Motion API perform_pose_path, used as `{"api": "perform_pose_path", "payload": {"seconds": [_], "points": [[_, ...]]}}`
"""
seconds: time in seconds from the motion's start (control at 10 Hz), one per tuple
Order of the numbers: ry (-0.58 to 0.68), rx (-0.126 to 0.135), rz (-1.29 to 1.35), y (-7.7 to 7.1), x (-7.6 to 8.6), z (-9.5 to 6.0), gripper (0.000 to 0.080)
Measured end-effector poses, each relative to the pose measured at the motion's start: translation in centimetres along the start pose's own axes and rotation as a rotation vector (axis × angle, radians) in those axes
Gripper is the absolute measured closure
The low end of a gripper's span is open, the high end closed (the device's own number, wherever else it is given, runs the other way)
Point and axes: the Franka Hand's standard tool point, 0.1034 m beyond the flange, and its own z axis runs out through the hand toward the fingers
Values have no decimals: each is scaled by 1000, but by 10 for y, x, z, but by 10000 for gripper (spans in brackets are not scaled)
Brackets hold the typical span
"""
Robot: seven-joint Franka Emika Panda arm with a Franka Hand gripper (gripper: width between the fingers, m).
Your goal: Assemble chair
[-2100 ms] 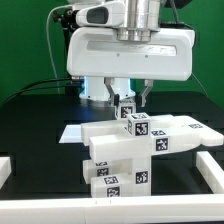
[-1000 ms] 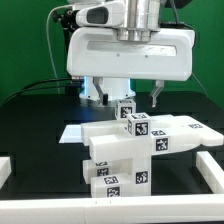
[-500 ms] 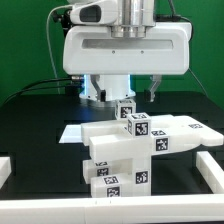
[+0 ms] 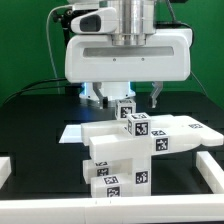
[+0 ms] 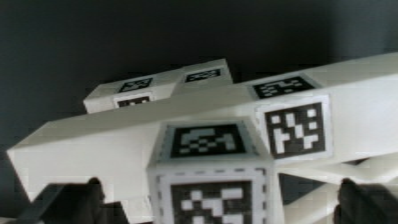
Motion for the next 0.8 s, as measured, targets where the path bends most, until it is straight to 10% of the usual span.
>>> {"api": "perform_pose_path", "payload": {"seconds": [0.1, 0.4, 0.8], "points": [[0, 0, 0, 0, 0, 0, 150], [0, 0, 0, 0, 0, 0, 518], [23, 1, 175, 4, 4, 1, 518]]}}
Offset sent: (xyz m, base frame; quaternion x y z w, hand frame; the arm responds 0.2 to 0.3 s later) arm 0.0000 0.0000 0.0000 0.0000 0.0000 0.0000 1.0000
